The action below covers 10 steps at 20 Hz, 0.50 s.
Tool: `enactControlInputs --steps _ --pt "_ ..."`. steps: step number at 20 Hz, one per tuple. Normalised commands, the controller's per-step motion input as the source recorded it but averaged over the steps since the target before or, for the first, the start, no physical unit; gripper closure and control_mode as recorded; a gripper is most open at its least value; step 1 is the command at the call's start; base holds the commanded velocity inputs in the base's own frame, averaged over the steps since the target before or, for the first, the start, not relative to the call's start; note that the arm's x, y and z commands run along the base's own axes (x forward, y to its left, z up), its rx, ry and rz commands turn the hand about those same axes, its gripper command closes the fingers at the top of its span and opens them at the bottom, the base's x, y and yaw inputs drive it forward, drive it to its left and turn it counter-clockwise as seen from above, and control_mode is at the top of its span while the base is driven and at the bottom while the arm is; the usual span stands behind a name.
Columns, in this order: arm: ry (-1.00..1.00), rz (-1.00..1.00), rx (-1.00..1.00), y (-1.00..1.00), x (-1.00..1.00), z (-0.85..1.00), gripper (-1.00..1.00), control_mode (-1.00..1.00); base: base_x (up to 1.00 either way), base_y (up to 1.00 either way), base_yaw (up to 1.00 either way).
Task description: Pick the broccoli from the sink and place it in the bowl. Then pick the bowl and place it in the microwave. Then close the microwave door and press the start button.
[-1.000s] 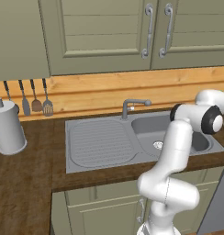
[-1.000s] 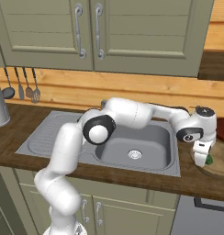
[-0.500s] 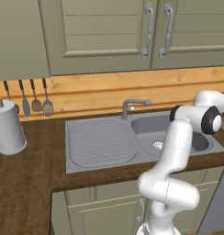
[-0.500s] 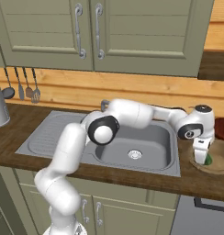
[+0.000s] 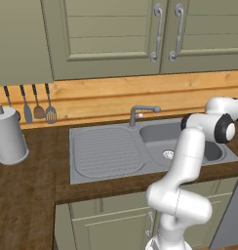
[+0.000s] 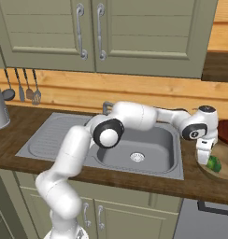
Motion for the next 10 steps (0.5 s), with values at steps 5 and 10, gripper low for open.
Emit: enactControlInputs --steps 5,10 --pt "-0.05 0.00 0.02 0.00 -0.03 0.01 -1.00 -1.00 0.00 0.00 0.00" --pt "0.00 0.00 0.00 0.15 -0.47 0.18 -1.00 -1.00 0.00 0.00 0.00"
